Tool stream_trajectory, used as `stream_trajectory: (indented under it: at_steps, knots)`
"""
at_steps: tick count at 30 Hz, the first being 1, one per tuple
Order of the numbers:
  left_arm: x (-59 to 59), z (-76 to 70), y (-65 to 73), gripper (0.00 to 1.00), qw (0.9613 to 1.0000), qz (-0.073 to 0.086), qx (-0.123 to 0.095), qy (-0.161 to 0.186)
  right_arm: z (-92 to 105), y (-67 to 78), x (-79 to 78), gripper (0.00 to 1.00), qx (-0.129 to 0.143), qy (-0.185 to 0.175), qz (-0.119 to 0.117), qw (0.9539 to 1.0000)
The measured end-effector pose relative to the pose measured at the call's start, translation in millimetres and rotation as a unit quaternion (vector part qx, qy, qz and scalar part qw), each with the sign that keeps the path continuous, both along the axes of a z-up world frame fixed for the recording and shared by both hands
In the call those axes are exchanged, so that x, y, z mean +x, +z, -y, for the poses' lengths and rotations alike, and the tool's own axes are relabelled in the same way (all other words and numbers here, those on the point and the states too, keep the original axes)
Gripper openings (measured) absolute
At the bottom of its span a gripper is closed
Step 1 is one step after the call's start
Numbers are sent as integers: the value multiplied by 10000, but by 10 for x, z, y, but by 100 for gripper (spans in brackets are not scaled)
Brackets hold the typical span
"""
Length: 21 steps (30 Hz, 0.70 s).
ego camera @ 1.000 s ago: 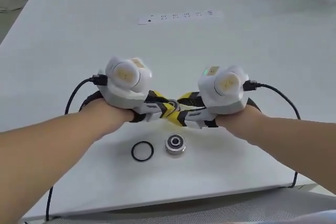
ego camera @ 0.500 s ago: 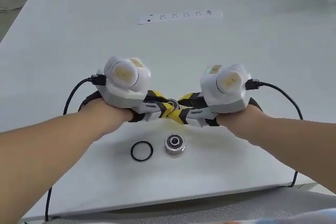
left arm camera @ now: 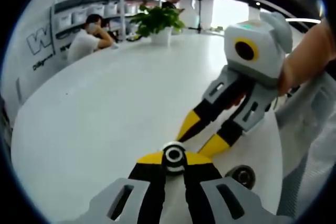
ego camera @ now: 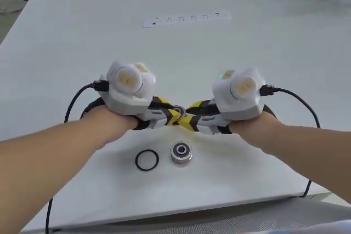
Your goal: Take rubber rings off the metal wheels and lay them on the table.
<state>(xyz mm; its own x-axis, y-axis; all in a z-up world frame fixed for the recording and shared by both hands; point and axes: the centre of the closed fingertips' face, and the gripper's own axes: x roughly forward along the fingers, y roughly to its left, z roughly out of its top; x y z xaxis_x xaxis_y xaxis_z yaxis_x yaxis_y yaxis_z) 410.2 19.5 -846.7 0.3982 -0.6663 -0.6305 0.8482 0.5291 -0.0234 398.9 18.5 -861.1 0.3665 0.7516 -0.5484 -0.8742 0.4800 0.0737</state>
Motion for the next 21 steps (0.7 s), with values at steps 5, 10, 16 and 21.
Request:
stream_trajectory:
  at_steps: [5,10,16,21]
  knots:
    - [9,-5,-5,13,10000,-21,-16,8,24,-24,6,11,-18,-23,-38,10000]
    - [18,-8,-10,13,10000,-26,-25,25,31,-27,6,11,-17,-12,-37,10000]
    - [38,-16,-20,13,10000,-52,-40,55,39,-26,7,9,19,-70,-79,9999]
    - [40,-18,-24,12,9999,-69,-49,75,45,-28,7,6,64,-134,-163,9998]
